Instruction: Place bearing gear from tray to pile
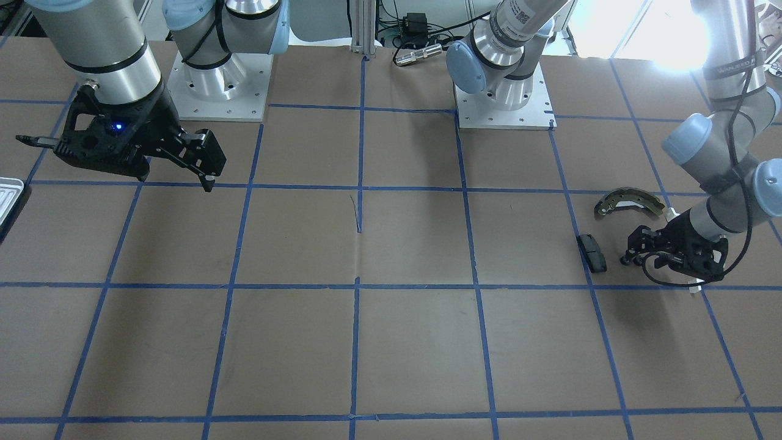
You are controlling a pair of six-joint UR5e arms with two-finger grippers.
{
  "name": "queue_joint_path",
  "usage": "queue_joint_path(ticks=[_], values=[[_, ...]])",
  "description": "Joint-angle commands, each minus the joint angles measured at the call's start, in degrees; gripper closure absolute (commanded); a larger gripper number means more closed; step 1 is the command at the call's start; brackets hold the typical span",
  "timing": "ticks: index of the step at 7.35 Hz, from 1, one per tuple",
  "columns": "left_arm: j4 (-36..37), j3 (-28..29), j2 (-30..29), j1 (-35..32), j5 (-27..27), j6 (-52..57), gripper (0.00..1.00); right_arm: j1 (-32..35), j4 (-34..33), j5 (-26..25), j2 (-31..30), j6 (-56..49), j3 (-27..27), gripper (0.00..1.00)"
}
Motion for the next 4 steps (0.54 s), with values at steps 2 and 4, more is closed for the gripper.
queue_joint_path(ticks=[2, 4], values=[[-5.03, 4.06, 5.07, -9.23, 0.96, -9.61, 0.22, 0.0, 0.0, 0.0, 0.0, 0.0, 0.0, 0.0], [-11.96, 6.09, 9.02, -16.88, 0.8, -22.07, 0.16, 0.0, 0.0, 0.0, 0.0, 0.0, 0.09, 0.0]])
